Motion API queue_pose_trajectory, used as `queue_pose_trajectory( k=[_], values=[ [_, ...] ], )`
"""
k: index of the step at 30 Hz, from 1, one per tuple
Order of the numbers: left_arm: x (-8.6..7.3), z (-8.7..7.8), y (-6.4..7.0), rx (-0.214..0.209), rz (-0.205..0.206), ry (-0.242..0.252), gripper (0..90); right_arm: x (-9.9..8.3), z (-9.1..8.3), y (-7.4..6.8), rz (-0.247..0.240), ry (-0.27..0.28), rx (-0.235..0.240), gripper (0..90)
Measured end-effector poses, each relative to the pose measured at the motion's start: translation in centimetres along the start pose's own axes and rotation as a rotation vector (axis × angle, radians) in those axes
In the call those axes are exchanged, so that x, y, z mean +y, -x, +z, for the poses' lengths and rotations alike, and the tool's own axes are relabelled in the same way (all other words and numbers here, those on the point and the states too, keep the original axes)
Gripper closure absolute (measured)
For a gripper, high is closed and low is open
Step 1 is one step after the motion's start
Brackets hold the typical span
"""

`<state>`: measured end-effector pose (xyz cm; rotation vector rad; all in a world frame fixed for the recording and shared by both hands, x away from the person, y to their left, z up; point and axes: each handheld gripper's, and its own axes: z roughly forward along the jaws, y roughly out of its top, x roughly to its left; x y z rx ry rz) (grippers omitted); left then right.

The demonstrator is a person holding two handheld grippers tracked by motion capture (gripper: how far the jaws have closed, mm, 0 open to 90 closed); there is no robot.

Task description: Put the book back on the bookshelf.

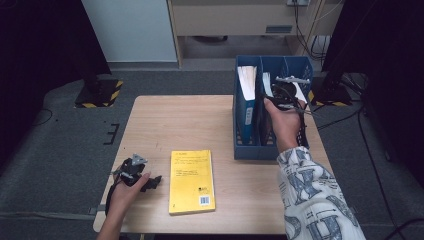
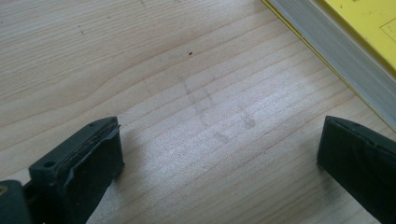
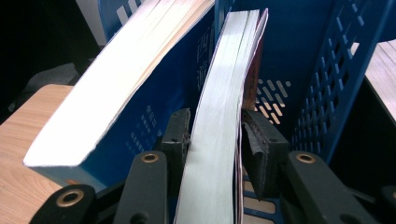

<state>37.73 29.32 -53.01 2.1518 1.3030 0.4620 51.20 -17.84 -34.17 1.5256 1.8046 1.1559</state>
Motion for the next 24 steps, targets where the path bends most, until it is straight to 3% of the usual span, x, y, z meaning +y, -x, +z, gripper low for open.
queue_pose_trajectory(
  k=[8,15,24],
  values=[
    [0.0,0.0,0.0,-0.001,0.000,0.001,0.0,0.2,0.0,0.2,-0.006,-0.011,-0.021,72.5],
    [0.0,0.0,0.0,-0.001,0.001,0.001,0.0,0.4,-0.1,0.7,-0.009,0.001,-0.072,73.5],
    [0.0,0.0,0.0,-0.001,0.005,0.002,0.0,1.2,0.9,0.7,-0.037,0.017,-0.102,73.6]
  ],
)
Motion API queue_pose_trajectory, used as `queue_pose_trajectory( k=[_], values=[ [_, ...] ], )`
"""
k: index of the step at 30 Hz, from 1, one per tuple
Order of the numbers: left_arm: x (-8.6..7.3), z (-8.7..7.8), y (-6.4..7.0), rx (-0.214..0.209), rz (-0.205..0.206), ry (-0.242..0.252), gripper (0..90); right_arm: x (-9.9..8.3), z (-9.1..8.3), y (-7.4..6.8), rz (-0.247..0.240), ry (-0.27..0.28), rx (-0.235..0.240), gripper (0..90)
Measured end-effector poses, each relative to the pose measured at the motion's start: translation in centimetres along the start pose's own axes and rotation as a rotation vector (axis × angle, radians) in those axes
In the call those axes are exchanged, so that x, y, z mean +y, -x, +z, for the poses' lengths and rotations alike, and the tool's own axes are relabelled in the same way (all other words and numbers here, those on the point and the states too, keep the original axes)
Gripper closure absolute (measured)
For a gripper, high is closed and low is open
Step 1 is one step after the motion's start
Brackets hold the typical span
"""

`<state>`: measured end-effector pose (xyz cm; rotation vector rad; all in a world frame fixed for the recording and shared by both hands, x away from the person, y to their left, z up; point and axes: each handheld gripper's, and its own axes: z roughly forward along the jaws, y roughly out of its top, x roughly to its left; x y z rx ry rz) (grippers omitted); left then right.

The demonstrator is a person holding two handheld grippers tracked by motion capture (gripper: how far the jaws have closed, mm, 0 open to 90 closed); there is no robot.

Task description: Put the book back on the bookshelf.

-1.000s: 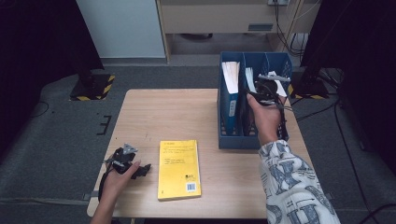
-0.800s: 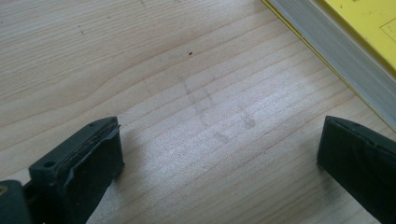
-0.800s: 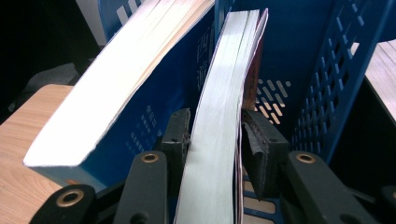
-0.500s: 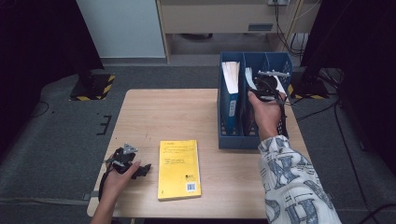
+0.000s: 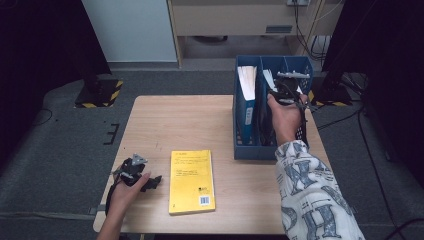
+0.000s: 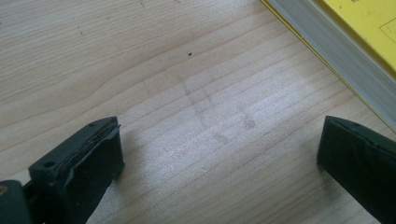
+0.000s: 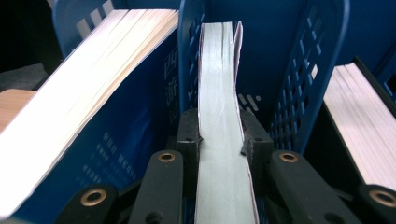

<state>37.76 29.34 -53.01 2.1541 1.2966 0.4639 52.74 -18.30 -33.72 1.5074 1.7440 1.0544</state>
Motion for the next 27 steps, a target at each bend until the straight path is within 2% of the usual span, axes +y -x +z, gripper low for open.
queue_pose_trajectory(
  k=[11,17,27],
  values=[
    [0.1,0.0,0.0,-0.001,0.004,-0.003,0.0,0.7,1.6,0.1,0.013,0.034,-0.040,73.6],
    [0.1,0.0,-0.1,-0.002,0.005,-0.004,0.0,0.5,2.1,-0.3,-0.004,0.034,-0.053,73.5],
    [0.1,0.0,0.0,-0.001,0.003,-0.004,0.0,0.3,2.1,-0.8,0.016,0.030,-0.034,72.6]
  ],
)
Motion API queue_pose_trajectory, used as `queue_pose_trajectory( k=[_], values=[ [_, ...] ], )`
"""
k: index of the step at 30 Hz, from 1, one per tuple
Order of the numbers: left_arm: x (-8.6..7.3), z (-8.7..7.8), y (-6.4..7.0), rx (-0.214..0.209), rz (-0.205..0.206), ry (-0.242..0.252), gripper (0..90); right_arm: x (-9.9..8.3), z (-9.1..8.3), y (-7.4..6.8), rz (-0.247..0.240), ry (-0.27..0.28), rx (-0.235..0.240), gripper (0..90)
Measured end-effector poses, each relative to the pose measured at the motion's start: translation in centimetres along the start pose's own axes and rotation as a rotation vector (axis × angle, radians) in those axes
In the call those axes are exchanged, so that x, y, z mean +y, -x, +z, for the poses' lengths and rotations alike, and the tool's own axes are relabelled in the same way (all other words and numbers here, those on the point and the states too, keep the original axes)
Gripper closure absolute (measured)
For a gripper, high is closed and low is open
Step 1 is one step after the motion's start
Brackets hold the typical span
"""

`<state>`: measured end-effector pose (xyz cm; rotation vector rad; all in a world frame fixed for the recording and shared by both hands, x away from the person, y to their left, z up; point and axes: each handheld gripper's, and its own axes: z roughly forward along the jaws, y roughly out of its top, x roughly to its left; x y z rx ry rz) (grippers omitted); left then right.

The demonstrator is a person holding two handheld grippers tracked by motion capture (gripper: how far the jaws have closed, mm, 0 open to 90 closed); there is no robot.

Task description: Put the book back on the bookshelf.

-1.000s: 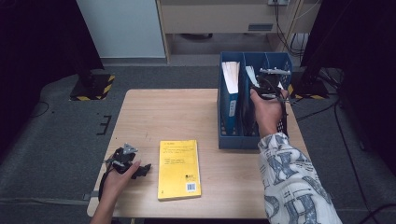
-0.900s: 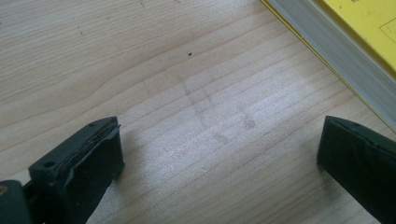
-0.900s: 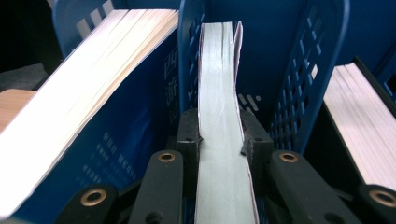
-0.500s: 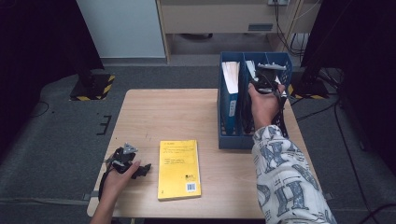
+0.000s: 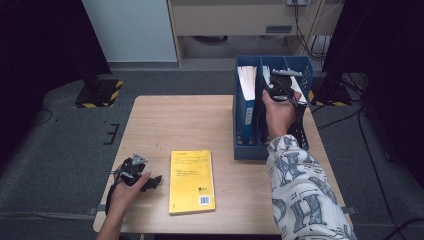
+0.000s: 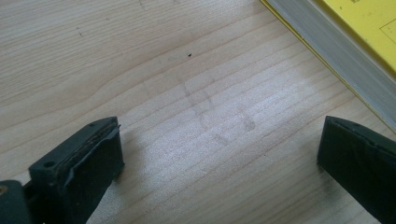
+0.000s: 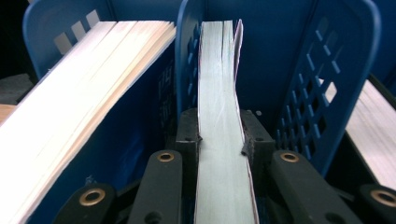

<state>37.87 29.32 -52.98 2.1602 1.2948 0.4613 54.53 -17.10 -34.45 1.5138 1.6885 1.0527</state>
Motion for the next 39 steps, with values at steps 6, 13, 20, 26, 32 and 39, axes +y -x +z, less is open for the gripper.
queue_pose_trajectory(
  k=[6,13,20,26,32,39],
  values=[
    [0.0,0.0,0.0,-0.001,0.000,0.001,0.0,0.0,0.0,-0.1,0.023,0.002,0.020,70.5],
    [0.0,0.0,0.0,-0.001,0.000,0.000,0.0,0.1,-0.1,-0.3,0.035,0.014,0.051,67.0],
    [0.1,0.0,0.0,-0.002,0.003,0.001,0.0,0.2,-0.3,-0.1,0.046,0.015,0.079,64.9],
    [0.0,0.0,0.0,-0.002,0.002,0.001,0.0,0.3,-0.5,0.2,0.056,0.026,0.106,59.8],
    [0.0,0.0,0.0,-0.002,0.002,0.001,0.0,0.4,-1.1,0.6,0.033,0.035,0.102,43.5],
    [0.0,0.1,0.1,-0.002,-0.002,0.002,0.0,0.2,-2.3,1.3,-0.009,0.033,0.118,31.0]
  ],
)
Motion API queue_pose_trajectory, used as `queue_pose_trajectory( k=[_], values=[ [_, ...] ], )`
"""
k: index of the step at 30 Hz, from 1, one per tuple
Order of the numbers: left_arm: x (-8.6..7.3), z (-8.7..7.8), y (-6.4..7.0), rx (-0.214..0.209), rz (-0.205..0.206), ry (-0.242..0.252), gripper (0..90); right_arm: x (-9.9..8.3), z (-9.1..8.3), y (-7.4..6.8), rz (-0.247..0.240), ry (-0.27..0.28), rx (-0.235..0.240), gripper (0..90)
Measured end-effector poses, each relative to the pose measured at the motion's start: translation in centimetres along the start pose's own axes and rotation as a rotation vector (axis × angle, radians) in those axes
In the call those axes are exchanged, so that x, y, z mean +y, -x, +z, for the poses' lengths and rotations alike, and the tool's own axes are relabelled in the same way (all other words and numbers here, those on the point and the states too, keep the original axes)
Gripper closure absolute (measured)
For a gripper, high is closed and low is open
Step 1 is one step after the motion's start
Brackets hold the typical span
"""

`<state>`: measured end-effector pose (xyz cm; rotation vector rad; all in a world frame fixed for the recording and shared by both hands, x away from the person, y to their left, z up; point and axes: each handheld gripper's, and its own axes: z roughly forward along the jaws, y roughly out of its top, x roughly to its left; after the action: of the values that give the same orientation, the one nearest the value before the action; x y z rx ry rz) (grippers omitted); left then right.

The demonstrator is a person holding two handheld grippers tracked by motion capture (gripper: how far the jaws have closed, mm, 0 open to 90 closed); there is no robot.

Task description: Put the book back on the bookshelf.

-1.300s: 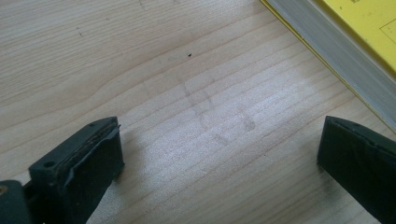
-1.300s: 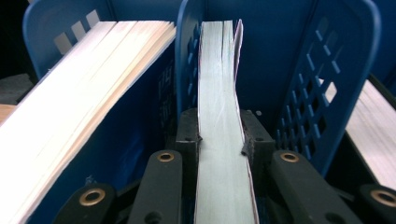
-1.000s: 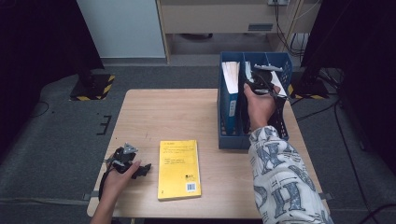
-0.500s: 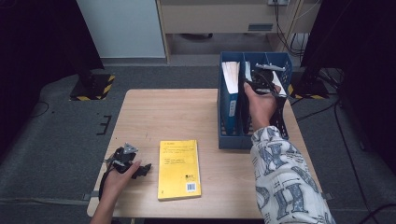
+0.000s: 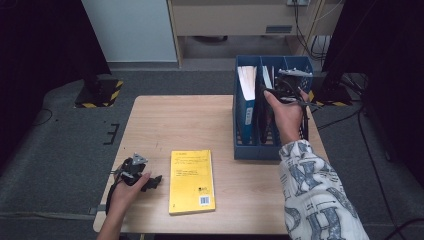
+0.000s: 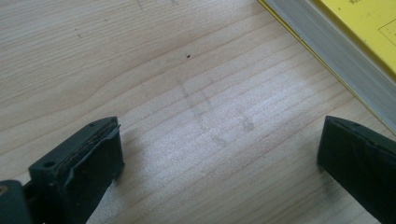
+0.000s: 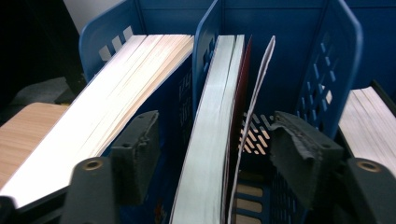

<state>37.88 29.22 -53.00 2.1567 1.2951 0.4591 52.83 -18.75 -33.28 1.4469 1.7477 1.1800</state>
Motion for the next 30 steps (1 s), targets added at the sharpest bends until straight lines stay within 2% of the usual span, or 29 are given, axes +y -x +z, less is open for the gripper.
queue_pose_trajectory(
  k=[4,6,9,12,14,21,30],
  values=[
    [0.0,0.0,0.0,0.000,0.005,-0.004,0.0,-0.2,-1.0,0.1,-0.014,0.014,0.016,27.3],
    [0.0,0.0,0.0,0.000,0.005,-0.004,0.0,-0.4,-1.4,0.1,-0.019,0.011,0.038,22.7],
    [0.0,0.0,0.0,0.000,0.005,-0.004,0.0,-0.8,-1.9,0.0,-0.054,0.009,0.040,19.0],
    [0.0,0.0,0.0,0.000,0.005,-0.004,0.0,-1.0,-2.3,0.0,-0.061,0.016,0.055,15.9],
    [0.0,0.0,0.0,0.000,0.005,-0.004,0.0,-1.3,-2.5,-0.1,-0.084,0.012,0.056,14.3],
    [0.0,0.0,0.0,0.000,0.005,-0.004,0.0,-2.0,-3.3,-0.1,-0.099,0.019,0.079,11.8],
    [0.0,0.0,0.0,0.000,0.006,-0.003,0.0,-3.2,-4.5,-0.4,-0.095,0.021,0.125,11.7]
  ],
)
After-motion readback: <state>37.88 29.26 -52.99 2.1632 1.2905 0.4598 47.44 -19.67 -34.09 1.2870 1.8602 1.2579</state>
